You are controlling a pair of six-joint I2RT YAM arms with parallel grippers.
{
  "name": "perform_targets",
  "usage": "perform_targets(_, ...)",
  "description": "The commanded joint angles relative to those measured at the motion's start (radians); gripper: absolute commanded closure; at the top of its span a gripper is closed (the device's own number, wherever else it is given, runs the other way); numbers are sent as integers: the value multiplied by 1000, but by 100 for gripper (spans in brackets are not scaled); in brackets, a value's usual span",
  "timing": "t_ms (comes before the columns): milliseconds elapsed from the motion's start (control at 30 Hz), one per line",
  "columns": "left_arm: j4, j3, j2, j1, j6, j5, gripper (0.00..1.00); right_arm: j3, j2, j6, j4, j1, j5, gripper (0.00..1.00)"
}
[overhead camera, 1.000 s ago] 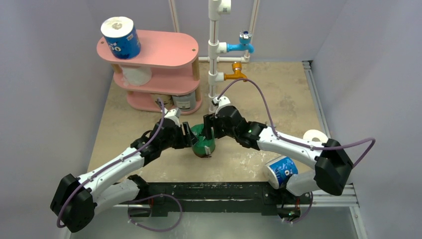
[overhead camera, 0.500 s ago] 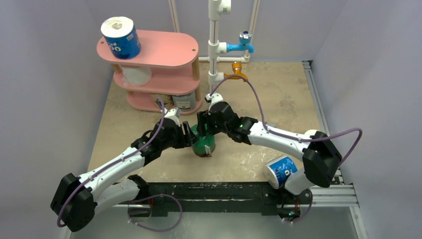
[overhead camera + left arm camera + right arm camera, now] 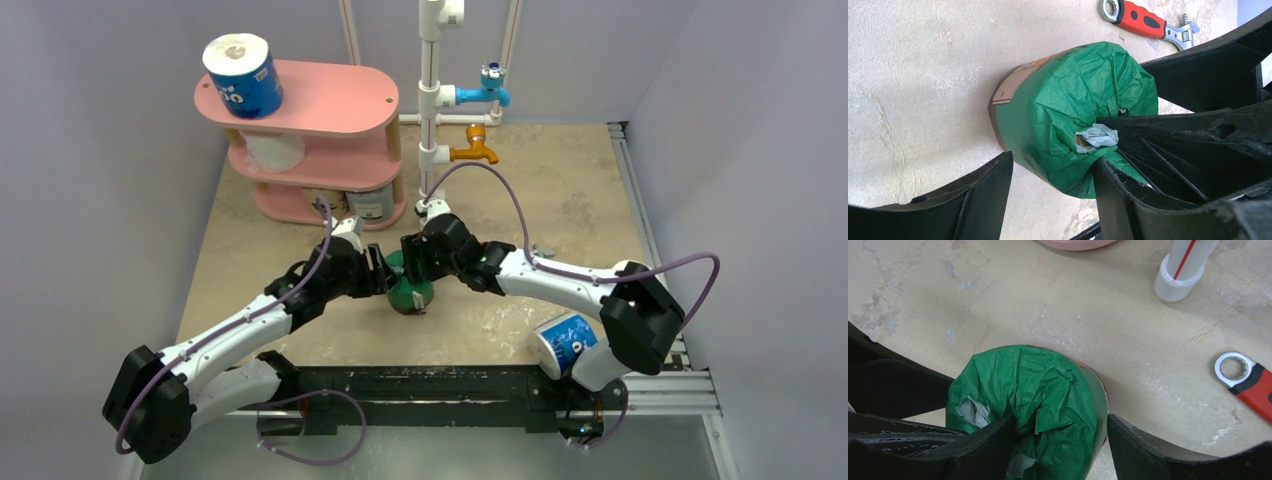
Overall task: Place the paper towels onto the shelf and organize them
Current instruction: Pick up the paper towel from the center of the board.
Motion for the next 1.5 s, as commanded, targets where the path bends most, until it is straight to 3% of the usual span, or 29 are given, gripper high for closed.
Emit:
perform_targets(0,-13,22,21,-5,8,-41,42,-32,-21,19,8,-1,-10,34)
perform_targets(267,-29,37,7,-4,-9,8,42,-46,58,31,51,-5,10,35)
perform_targets(567,-147,69,-158,-4,-9,40,41,-89,114,47,97,-52,-20,36)
perform_targets(733,-168,71,-216,-5,-18,-10,41,-85,139,47,97,-55,-20,36)
perform_targets(1067,-153,148,-28,-4,27,-98,41,-87,193,38,47,-55,39,36)
perform_targets(1467,-181,235,86,-5,75,-151,41,-101,207,35,27,-55,69,35)
